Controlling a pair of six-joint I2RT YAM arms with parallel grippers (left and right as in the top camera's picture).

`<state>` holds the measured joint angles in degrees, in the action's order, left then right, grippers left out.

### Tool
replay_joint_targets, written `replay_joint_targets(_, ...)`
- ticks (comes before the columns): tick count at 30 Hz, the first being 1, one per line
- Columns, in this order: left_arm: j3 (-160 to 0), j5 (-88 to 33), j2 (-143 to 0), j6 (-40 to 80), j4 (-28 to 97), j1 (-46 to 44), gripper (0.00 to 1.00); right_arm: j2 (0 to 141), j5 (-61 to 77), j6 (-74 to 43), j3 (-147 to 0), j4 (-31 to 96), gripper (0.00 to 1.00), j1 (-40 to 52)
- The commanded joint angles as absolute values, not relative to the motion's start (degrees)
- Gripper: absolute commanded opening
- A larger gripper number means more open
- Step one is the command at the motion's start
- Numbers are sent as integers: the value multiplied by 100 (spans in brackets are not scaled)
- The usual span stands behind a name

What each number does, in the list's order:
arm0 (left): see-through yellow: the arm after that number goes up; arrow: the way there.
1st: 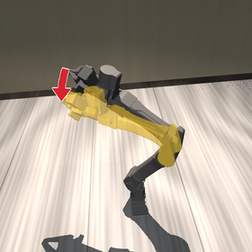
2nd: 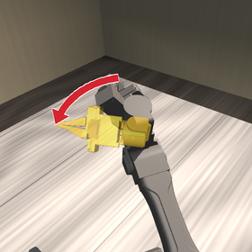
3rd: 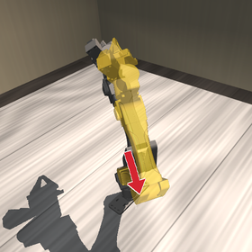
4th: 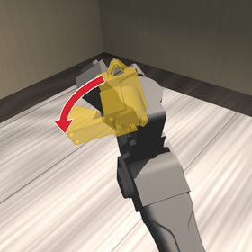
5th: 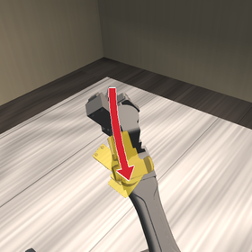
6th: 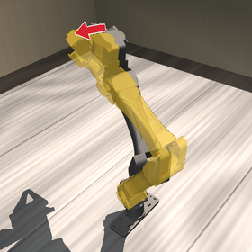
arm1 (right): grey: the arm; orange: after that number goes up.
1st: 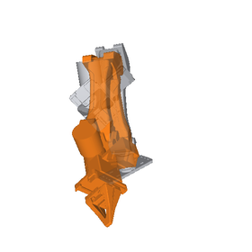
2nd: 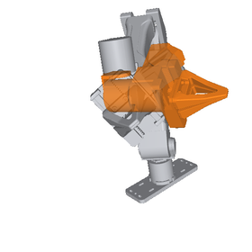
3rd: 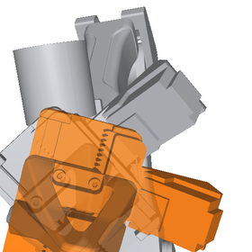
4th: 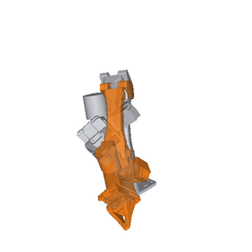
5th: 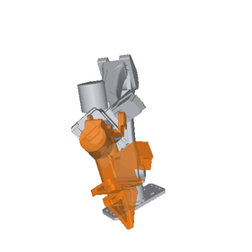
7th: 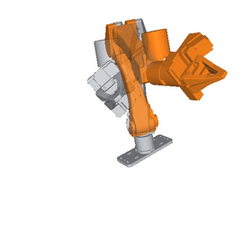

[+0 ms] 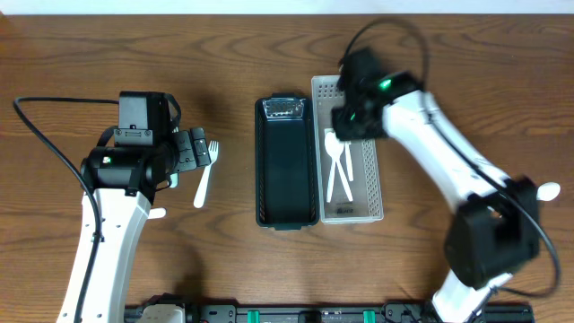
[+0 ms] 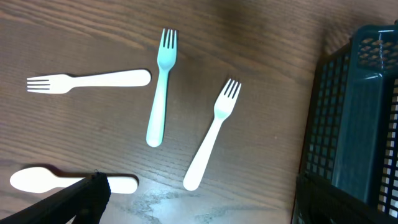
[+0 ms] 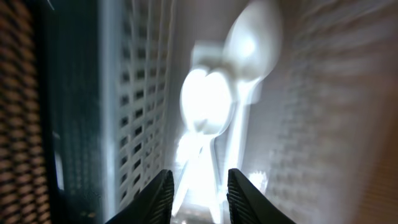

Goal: Pack container
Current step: 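Place the second spoon into the white basket and release, then move the right gripper to the last spoon and grasp it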

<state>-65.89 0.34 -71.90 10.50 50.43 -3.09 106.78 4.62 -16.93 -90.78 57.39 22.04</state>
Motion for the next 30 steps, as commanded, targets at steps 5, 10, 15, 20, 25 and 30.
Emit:
replay_joint_targets(5, -6694, 45, -7199, 1061, 5054, -285, 98, 9218, -725, -2504, -9961, 6403, 57, 609)
replay_joint_targets(10, -6694, 45, -7199, 1061, 5054, -285, 98, 8982, -746, -3098, -9955, 6954, 81, -1081)
replay_joint_targets(15, -6694, 45, -7199, 1061, 5054, -285, 98, 9164, -727, -3105, -9590, 7048, 93, -2342)
replay_joint_targets(20, -6694, 45, -7199, 1063, 5054, -285, 98, 9518, -703, -3076, -8799, 6683, 96, -3057)
replay_joint_targets(25, -6694, 45, -7199, 1061, 5057, -285, 98, 10005, -325, -2556, -7959, 6020, 96, -3452)
replay_joint_targets(30, -6694, 45, -7199, 1063, 5076, -285, 98, 10619, -228, -2482, -7627, 5734, 96, -3693)
